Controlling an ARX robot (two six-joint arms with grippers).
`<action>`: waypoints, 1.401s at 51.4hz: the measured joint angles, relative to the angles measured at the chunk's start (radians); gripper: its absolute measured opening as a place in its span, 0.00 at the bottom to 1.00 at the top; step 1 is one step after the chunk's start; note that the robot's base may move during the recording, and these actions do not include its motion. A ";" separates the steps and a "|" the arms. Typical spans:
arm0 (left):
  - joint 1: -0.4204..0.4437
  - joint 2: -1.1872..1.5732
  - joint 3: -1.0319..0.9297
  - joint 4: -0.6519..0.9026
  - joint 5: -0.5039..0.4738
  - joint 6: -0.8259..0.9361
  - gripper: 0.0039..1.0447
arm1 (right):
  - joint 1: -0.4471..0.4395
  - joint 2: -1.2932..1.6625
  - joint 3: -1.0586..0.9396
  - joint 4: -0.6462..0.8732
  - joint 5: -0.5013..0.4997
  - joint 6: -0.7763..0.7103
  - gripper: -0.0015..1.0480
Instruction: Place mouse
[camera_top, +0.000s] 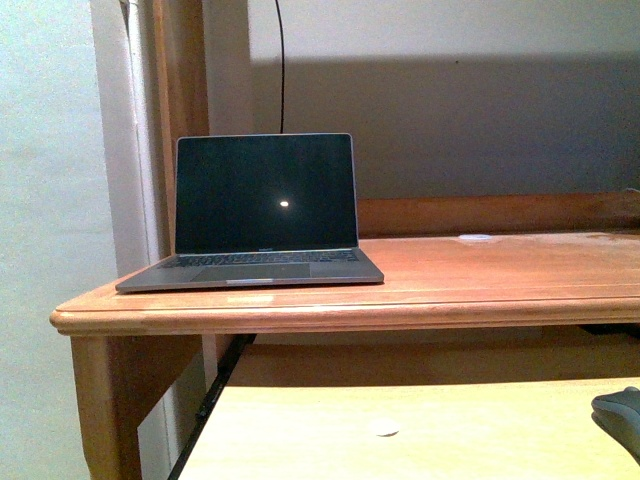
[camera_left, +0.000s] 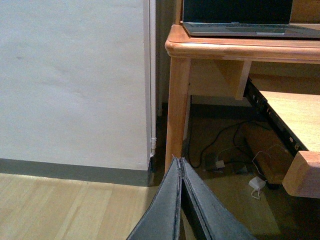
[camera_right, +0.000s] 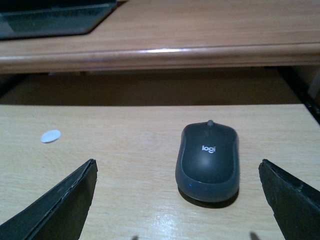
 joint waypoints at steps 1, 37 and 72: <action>0.000 0.000 0.000 0.000 0.000 0.000 0.02 | 0.008 0.028 0.011 0.006 0.005 -0.007 0.93; 0.000 0.000 0.000 0.000 0.000 0.000 0.93 | -0.002 0.469 0.308 -0.132 0.190 -0.144 0.93; 0.000 0.000 0.000 0.000 0.000 0.000 0.93 | -0.018 0.239 0.351 -0.308 0.155 -0.022 0.52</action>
